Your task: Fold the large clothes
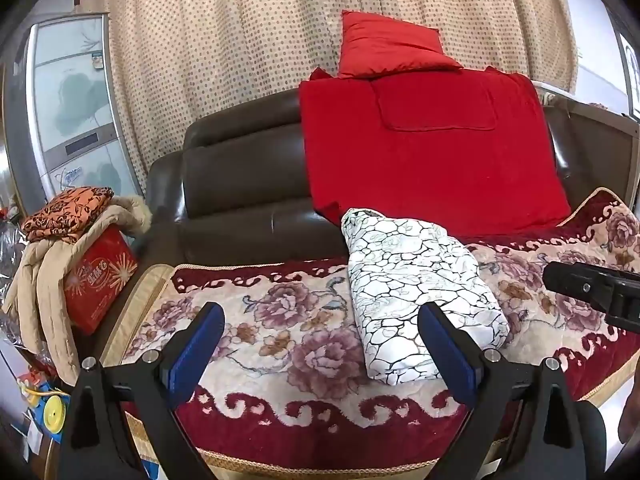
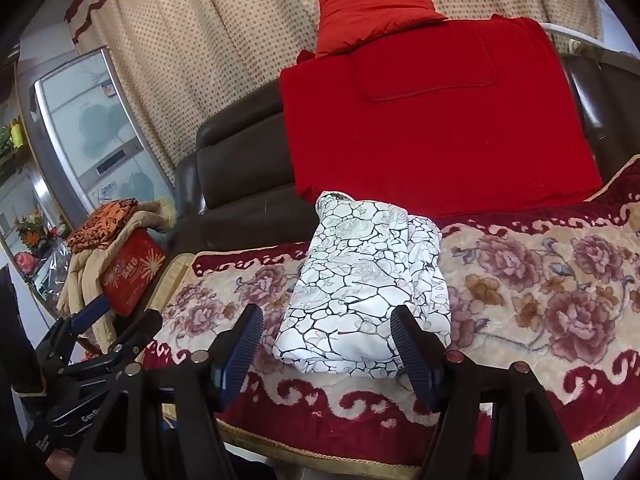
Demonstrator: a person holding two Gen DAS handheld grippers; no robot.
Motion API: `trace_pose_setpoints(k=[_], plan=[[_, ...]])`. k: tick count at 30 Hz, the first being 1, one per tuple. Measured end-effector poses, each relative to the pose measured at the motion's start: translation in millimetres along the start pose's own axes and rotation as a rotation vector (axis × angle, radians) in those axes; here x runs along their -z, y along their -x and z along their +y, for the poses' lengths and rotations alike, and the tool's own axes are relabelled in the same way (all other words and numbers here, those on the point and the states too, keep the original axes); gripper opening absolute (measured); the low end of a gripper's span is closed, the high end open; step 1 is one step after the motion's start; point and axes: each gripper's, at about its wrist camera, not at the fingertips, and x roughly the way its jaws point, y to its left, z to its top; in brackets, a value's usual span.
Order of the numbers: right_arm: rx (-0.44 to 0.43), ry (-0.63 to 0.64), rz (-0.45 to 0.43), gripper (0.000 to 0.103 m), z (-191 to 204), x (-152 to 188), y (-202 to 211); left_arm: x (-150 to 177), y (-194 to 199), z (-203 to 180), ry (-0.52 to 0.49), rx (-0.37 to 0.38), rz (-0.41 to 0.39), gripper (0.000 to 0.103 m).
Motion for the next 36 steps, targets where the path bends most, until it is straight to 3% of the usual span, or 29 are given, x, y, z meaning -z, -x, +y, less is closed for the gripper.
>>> trace_pose_setpoints(k=[7, 13, 18, 23, 28, 36], plan=[[0.016, 0.004, 0.019, 0.07, -1.5, 2.3, -9.9, 6.9, -20.0, 2.8, 0.011, -0.006, 0.05, 0.097], [0.063, -0.049, 0.111, 0.07, -33.6, 15.8, -52.9, 33.5, -84.7, -3.5, -0.001, 0.031, 0.242, 0.097], [0.109, -0.111, 0.195, 0.07, -67.7, 25.8, -97.6, 50.2, -134.9, -7.2, 0.022, 0.018, 0.324, 0.097], [0.083, -0.132, 0.238, 0.068, -74.1, 21.2, -133.8, 44.2, -177.9, -3.4, 0.049, 0.008, 0.35, 0.097], [0.077, -0.128, 0.291, 0.047, -75.7, 20.9, -177.7, 37.6, -212.0, -7.4, 0.032, 0.005, 0.353, 0.097], [0.08, -0.102, 0.319, 0.044, -81.5, 26.6, -193.7, 43.0, -227.7, -12.0, 0.006, -0.009, 0.323, 0.097]])
